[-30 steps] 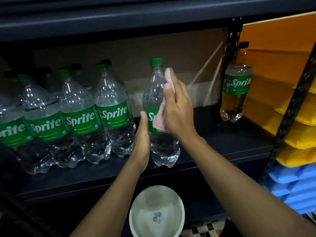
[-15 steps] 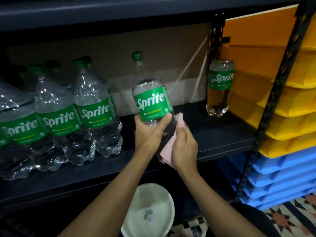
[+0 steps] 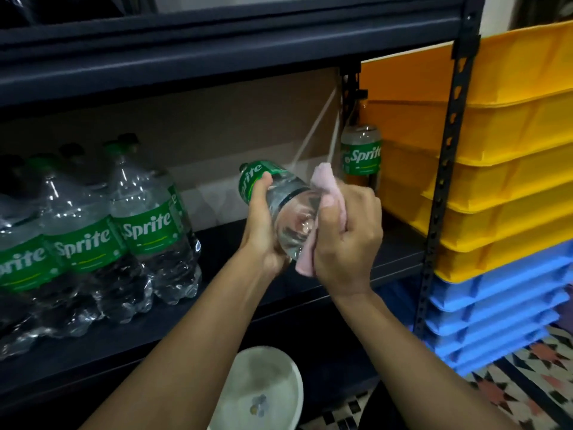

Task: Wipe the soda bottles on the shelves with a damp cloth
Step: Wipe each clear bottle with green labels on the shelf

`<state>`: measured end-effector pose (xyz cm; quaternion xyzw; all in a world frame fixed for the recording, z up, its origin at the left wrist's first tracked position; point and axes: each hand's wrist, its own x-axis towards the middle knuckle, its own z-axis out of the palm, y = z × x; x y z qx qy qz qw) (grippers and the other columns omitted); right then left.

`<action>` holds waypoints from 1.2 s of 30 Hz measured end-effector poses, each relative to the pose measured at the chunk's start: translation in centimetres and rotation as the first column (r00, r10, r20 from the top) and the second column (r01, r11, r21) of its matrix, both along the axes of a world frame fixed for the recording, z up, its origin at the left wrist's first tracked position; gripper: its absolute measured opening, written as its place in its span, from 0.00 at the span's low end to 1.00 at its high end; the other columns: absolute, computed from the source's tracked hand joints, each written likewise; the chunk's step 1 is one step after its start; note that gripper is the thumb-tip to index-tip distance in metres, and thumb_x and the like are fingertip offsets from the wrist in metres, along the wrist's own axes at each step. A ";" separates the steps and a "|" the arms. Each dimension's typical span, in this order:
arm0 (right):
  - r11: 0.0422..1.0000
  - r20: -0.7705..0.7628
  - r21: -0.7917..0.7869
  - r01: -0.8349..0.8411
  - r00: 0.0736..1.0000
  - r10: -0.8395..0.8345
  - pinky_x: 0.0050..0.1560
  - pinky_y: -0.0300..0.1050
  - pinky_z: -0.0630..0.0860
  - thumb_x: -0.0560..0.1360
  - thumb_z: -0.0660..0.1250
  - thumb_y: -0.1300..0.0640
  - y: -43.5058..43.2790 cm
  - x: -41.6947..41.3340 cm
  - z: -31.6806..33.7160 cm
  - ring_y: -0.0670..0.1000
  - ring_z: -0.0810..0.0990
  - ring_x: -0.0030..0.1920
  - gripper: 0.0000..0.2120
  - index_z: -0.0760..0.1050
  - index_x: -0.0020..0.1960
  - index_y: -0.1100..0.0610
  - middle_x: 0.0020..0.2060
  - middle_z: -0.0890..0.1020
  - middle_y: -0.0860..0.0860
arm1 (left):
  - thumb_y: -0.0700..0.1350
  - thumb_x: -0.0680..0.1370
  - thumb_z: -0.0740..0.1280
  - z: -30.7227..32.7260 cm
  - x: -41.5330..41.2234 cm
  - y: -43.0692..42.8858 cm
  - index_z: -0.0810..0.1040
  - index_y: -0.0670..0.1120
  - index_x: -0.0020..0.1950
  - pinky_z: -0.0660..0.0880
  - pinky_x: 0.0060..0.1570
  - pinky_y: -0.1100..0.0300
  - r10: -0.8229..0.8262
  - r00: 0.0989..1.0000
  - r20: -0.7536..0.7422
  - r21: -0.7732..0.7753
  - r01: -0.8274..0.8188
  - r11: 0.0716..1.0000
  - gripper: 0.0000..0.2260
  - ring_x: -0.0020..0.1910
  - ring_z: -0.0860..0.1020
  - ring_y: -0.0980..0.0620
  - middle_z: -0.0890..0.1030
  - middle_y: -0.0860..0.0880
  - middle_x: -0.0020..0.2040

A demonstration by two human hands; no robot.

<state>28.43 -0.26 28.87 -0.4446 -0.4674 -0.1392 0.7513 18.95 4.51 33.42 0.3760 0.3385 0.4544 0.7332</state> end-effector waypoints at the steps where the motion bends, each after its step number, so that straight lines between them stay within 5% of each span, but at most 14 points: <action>1: 1.000 0.034 -0.002 0.028 0.999 -0.028 0.55 0.47 0.74 0.81 0.59 0.50 -0.3 -0.7 -0.6 0.55 0.77 0.54 0.19 0.82 0.59 0.61 0.53 0.81 0.56 | 0.68 0.79 0.65 0.2 0.0 0.0 0.85 0.40 0.57 0.86 0.45 0.50 0.007 1.000 -0.011 0.000 -0.007 1.000 0.31 0.43 0.87 0.43 0.87 0.39 0.50; 4: 0.997 0.064 0.026 0.066 0.996 -0.067 0.63 0.43 0.70 0.80 0.60 0.51 -0.7 -1.2 -1.7 0.55 0.76 0.59 0.20 0.80 0.64 0.62 0.60 0.79 0.58 | 0.67 0.79 0.65 0.2 0.0 -0.1 0.86 0.39 0.54 0.86 0.41 0.51 -0.021 0.998 -0.051 -0.011 0.021 1.000 0.30 0.41 0.88 0.43 0.87 0.38 0.49; 8: 0.984 -0.394 -0.054 -0.169 0.909 0.134 0.52 0.43 0.75 0.80 0.61 0.49 -0.7 -1.3 -0.4 0.48 0.79 0.52 0.10 0.81 0.54 0.43 0.50 0.79 0.43 | 0.67 0.78 0.67 -0.8 -0.4 0.1 0.81 0.41 0.65 0.83 0.56 0.45 0.004 0.984 -0.178 0.055 0.005 0.998 0.31 0.52 0.87 0.40 0.87 0.38 0.55; 11: 0.921 -0.685 -0.043 -0.387 0.683 0.255 0.48 0.41 0.79 0.80 0.64 0.54 -0.3 -1.4 -0.8 0.43 0.84 0.49 0.10 0.83 0.49 0.44 0.51 0.84 0.47 | 0.65 0.73 0.75 -1.4 -0.7 0.5 0.80 0.43 0.66 0.83 0.59 0.40 0.138 0.956 -0.257 0.139 -0.105 0.985 0.32 0.52 0.88 0.39 0.88 0.40 0.54; 14: 0.739 -0.893 0.080 -0.669 0.281 0.351 0.50 0.50 0.81 0.75 0.65 0.55 1.3 -1.1 -1.5 0.53 0.85 0.46 0.08 0.83 0.44 0.54 0.46 0.85 0.52 | 0.69 0.65 0.78 -2.0 -1.3 1.0 0.73 0.48 0.65 0.84 0.54 0.42 0.351 0.841 -0.413 0.275 -0.252 0.928 0.38 0.47 0.88 0.44 0.87 0.46 0.53; 16: 0.593 -0.921 0.226 -0.773 0.029 0.390 0.44 0.48 0.79 0.77 0.62 0.56 2.3 -1.2 -2.5 0.55 0.82 0.37 0.10 0.77 0.39 0.56 0.37 0.81 0.54 | 0.74 0.61 0.76 -2.9 -2.2 1.4 0.68 0.55 0.64 0.83 0.54 0.45 0.441 0.714 -0.544 0.380 -0.259 0.888 0.41 0.47 0.87 0.47 0.84 0.51 0.53; 19: 0.447 -0.912 0.318 -0.836 -0.140 0.385 0.41 0.45 0.74 0.77 0.60 0.53 3.8 -1.3 -4.7 0.53 0.76 0.34 0.13 0.71 0.35 0.53 0.33 0.73 0.52 | 0.77 0.61 0.74 -4.3 -3.6 2.0 0.66 0.57 0.63 0.81 0.57 0.47 0.521 0.603 -0.604 0.453 -0.278 0.847 0.39 0.50 0.85 0.46 0.83 0.54 0.52; 22: 0.488 -0.937 0.218 -0.845 -0.041 0.346 0.43 0.47 0.75 0.75 0.64 0.49 6.0 -1.0 -5.1 0.53 0.79 0.38 0.10 0.76 0.40 0.53 0.35 0.78 0.52 | 0.73 0.65 0.75 -5.4 -5.5 2.7 0.63 0.59 0.64 0.75 0.55 0.53 0.576 0.531 -0.621 0.528 -0.260 0.808 0.37 0.53 0.82 0.47 0.80 0.57 0.52; 25: 0.664 -0.838 -0.224 -0.713 0.489 0.242 0.46 0.48 0.76 0.75 0.66 0.47 8.7 -0.4 -4.6 0.52 0.82 0.45 0.12 0.84 0.50 0.53 0.43 0.85 0.50 | 0.72 0.65 0.77 -6.2 -7.4 3.4 0.64 0.59 0.67 0.75 0.55 0.53 0.643 0.492 -0.587 0.589 -0.286 0.756 0.39 0.53 0.82 0.49 0.81 0.58 0.52; 27: 0.705 -0.379 -0.585 -0.401 0.904 0.200 0.50 0.50 0.76 0.79 0.61 0.41 10.2 -0.4 -5.2 0.53 0.81 0.50 0.17 0.83 0.55 0.49 0.49 0.84 0.50 | 0.69 0.66 0.78 -6.5 -8.3 3.6 0.65 0.57 0.67 0.73 0.52 0.56 0.674 0.458 -0.580 0.615 -0.296 0.731 0.38 0.50 0.79 0.50 0.80 0.60 0.47; 28: 0.658 -0.019 -0.740 -0.138 0.983 0.185 0.51 0.52 0.75 0.81 0.56 0.39 10.9 -0.4 -5.9 0.55 0.79 0.53 0.20 0.82 0.60 0.47 0.52 0.82 0.52 | 0.67 0.67 0.79 -6.7 -8.6 3.7 0.65 0.56 0.69 0.71 0.52 0.57 0.688 0.441 -0.576 0.629 -0.298 0.718 0.38 0.49 0.78 0.50 0.79 0.62 0.45; 30: 0.526 0.517 -0.784 0.329 0.816 0.259 0.54 0.53 0.72 0.82 0.52 0.37 11.1 -0.6 -7.5 0.59 0.76 0.59 0.23 0.76 0.69 0.44 0.59 0.79 0.54 | 0.67 0.67 0.79 -7.1 -8.9 3.7 0.63 0.56 0.75 0.71 0.53 0.59 0.719 0.421 -0.553 0.663 -0.301 0.686 0.43 0.52 0.80 0.49 0.80 0.61 0.48; 31: 0.458 0.589 -0.785 0.417 0.732 0.343 0.56 0.53 0.70 0.82 0.53 0.38 11.1 -1.0 -8.4 0.60 0.74 0.62 0.22 0.74 0.71 0.43 0.62 0.77 0.54 | 0.67 0.67 0.79 -7.4 -9.1 3.8 0.60 0.56 0.78 0.72 0.54 0.58 0.732 0.412 -0.542 0.675 -0.305 0.672 0.46 0.55 0.82 0.48 0.81 0.58 0.52; 36: 0.333 0.525 -0.850 0.408 0.709 0.471 0.67 0.55 0.65 0.82 0.55 0.38 10.1 -1.8 -9.0 0.57 0.68 0.70 0.24 0.66 0.76 0.40 0.70 0.72 0.51 | 0.74 0.61 0.74 -8.7 -9.3 3.9 0.55 0.57 0.79 0.78 0.63 0.48 0.758 0.408 -0.508 0.710 -0.300 0.637 0.53 0.64 0.81 0.47 0.82 0.51 0.66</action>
